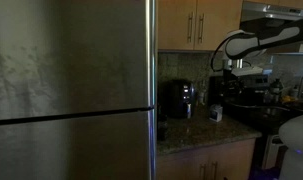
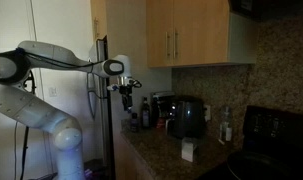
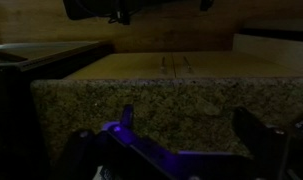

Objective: Open the air fryer

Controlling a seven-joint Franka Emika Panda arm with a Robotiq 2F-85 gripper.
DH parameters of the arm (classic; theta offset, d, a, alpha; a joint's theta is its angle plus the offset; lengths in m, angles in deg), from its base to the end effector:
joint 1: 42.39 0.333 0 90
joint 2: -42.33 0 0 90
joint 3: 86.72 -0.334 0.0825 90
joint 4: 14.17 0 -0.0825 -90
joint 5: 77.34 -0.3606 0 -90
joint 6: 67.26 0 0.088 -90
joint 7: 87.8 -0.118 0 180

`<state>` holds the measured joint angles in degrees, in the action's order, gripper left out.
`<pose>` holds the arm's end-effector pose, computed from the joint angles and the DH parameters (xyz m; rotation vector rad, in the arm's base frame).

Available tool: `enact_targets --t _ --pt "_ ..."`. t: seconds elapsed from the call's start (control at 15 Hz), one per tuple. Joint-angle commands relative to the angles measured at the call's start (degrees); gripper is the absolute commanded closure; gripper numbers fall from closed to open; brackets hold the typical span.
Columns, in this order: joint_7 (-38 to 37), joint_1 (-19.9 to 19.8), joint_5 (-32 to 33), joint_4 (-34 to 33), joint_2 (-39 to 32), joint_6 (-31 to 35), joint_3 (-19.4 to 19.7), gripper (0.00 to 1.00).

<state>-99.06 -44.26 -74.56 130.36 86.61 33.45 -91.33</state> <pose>0.2844 0.0133 0.5291 3.0289 -0.2466 0.0268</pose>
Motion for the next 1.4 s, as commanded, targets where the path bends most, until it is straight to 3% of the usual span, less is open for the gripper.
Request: enact_targets --t 0.0,0.33,0.53,0.67,1.0,1.07,1.33 --pt "-0.03 0.08 0.05 -0.14 -0.05 -0.14 0.08 0.0" --pt "-0.03 0.08 0.05 -0.14 -0.05 -0.14 0.08 0.0" --pt "-3.87 -2.05 3.13 3.13 -3.82 10.15 -0.95 0.0" --pt "-9.31 -3.33 2.85 4.66 -6.02 20.37 -1.01 0.0" --pt "-18.87 -6.52 2.56 4.26 -19.92 42.81 -2.2 0.0" --pt "-16.27 -5.07 1.93 5.72 -14.09 37.98 -1.47 0.0" --pt "-18.11 -5.8 2.13 4.93 -19.79 42.66 -1.59 0.0"
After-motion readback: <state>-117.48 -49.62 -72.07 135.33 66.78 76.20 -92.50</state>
